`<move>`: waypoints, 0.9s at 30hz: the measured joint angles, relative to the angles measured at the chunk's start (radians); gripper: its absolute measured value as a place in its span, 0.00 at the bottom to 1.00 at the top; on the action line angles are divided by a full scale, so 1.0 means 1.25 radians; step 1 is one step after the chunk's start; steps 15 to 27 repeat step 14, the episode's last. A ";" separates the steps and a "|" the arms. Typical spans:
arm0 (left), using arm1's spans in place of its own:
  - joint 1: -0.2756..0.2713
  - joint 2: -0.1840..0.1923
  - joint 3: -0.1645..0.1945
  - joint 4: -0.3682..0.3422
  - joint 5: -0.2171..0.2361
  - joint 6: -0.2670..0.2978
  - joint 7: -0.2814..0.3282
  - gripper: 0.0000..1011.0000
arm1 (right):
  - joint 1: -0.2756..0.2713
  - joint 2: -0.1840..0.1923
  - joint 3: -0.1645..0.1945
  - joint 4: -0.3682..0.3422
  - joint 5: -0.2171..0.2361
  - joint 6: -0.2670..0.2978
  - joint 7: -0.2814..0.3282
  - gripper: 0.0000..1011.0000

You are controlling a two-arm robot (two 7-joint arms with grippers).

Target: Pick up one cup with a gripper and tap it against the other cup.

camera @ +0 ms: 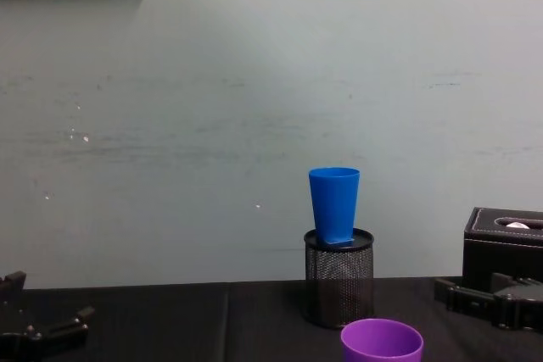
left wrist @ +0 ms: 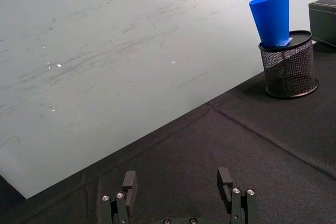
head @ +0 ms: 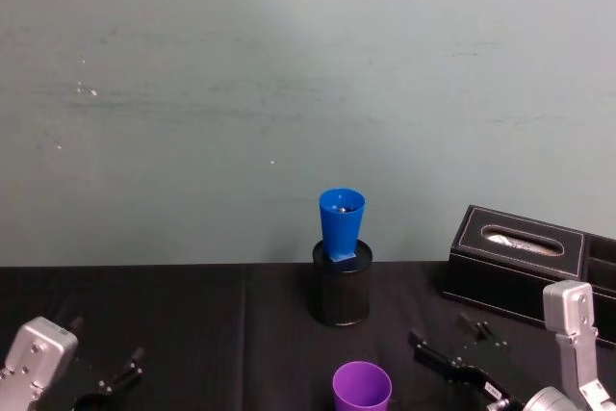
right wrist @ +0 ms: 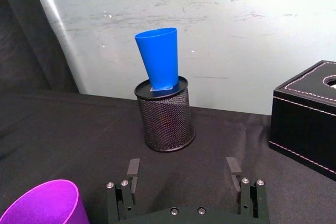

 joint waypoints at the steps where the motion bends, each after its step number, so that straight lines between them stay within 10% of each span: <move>1: 0.000 0.000 0.000 0.000 0.000 0.000 0.000 0.99 | 0.000 0.000 0.000 0.000 0.000 0.000 0.000 0.99; 27: 0.000 0.000 0.000 0.000 0.000 0.000 0.000 0.99 | 0.000 0.000 0.000 0.000 0.000 0.000 0.000 0.99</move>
